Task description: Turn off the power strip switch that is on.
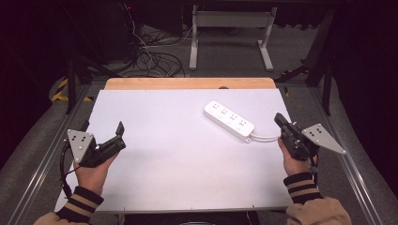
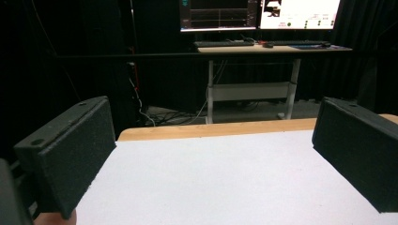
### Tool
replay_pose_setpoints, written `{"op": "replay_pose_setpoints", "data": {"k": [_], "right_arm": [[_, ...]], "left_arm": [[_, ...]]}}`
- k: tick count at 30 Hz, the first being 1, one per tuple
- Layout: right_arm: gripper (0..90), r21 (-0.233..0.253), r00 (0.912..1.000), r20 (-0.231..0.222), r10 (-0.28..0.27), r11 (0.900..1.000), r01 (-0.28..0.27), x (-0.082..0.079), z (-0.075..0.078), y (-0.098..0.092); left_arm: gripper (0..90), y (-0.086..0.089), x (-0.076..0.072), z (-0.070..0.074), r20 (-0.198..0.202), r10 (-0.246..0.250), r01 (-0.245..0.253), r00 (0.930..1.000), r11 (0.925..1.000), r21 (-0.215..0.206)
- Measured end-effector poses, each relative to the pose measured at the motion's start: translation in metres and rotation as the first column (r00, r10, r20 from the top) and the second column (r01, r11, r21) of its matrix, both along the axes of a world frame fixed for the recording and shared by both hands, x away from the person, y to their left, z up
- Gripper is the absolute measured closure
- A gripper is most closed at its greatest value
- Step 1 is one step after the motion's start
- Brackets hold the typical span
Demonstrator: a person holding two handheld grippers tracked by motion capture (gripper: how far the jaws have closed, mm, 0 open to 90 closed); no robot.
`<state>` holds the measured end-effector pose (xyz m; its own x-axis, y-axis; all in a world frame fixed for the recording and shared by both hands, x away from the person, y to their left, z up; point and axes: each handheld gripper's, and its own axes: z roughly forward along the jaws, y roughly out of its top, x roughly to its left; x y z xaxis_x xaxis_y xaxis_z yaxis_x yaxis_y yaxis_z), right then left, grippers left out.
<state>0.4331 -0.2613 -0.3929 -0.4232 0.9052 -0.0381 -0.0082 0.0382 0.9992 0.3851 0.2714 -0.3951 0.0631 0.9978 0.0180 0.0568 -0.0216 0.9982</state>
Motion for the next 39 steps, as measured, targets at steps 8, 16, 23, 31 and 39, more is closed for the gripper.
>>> {"op": "replay_pose_setpoints", "data": {"k": [8,16,23,31,39], "right_arm": [[7.7,0.015,0.9891,-0.027,-0.145,0.989,0.145,0.012,-0.007,0.001],[3.5,0.007,0.9898,0.007,-0.142,0.990,0.142,0.011,-0.007,-0.002],[5.6,-0.008,0.9914,-0.011,-0.130,0.991,0.130,0.012,-0.008,0.000],[5.9,-0.020,0.9890,-0.052,-0.139,0.990,0.138,0.013,-0.010,-0.001],[5.8,-0.028,0.9896,-0.062,-0.130,0.991,0.129,0.015,-0.011,0.001]], "left_arm": [[0.1,0.000,0.001,-0.001,0.004,-0.001,0.001,1.0000,1.0000,-0.005],[0.1,-0.001,0.001,-0.001,0.005,-0.005,0.005,1.0000,1.0000,0.001],[0.1,0.000,0.002,-0.001,0.003,-0.005,0.005,1.0000,1.0000,0.000],[0.2,-0.001,0.003,-0.001,0.003,-0.013,0.013,0.9999,0.9999,-0.002],[0.2,-0.001,0.002,-0.001,0.002,-0.010,0.010,0.9999,1.0000,0.000]]}}
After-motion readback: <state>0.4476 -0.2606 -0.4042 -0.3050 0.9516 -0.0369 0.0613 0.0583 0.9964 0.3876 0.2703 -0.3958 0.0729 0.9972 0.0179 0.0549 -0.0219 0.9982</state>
